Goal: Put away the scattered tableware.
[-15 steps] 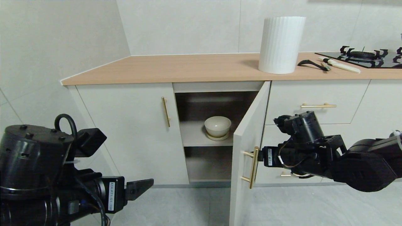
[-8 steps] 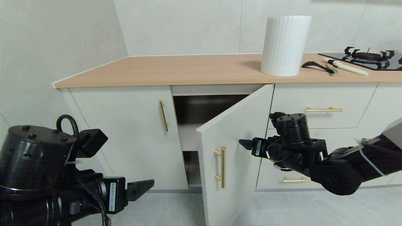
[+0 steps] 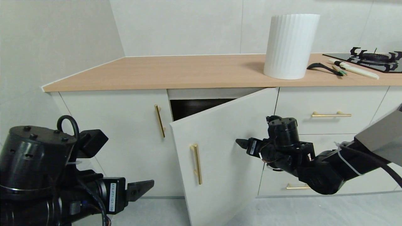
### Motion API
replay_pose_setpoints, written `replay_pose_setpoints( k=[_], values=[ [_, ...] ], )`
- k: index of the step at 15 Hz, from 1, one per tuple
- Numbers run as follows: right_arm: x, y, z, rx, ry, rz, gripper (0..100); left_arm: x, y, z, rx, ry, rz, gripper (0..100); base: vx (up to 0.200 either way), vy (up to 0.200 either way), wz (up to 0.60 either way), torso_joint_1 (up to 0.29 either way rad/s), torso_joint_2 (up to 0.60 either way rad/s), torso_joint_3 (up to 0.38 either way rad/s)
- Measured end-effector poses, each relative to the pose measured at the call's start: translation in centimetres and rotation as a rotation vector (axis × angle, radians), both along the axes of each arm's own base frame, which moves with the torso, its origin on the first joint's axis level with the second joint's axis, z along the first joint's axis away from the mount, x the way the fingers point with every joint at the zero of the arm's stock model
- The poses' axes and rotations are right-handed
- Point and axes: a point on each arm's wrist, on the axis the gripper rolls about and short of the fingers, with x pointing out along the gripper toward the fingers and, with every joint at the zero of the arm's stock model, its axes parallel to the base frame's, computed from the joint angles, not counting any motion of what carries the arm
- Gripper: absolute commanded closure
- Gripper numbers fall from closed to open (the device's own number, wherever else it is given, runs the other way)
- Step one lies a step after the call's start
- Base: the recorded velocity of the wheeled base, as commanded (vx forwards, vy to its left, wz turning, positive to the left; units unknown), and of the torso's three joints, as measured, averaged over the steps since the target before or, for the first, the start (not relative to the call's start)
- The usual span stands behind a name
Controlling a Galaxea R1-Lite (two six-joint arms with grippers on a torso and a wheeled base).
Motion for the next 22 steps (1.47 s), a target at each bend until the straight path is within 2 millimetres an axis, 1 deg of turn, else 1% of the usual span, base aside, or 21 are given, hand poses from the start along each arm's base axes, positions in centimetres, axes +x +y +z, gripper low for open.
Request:
replay_pose_setpoints(
  k=[7,12,15,22],
  values=[
    [4.3,-0.4,-0.1,0.146,-0.021,-0.174,0,0.1,-0.1,-0.1,0.002,0.004,0.000,0,0.000,0.000,0.00,0.000,0.00,0.000],
    [6.6,-0.9,-1.0,0.130,-0.058,-0.294,0,0.1,-0.1,-0.1,0.003,0.005,0.000,0,0.000,0.000,0.00,0.000,0.00,0.000],
    [7.5,-1.1,-1.3,0.123,-0.076,-0.343,0,0.1,-0.1,-0.2,0.006,0.009,0.000,0,0.000,0.000,0.00,0.000,0.00,0.000],
    [9.0,-1.1,-2.3,0.091,-0.094,-0.431,0,0.2,-0.1,-0.3,0.009,0.013,0.000,0,0.000,0.000,0.00,0.000,0.00,0.000]
  ],
)
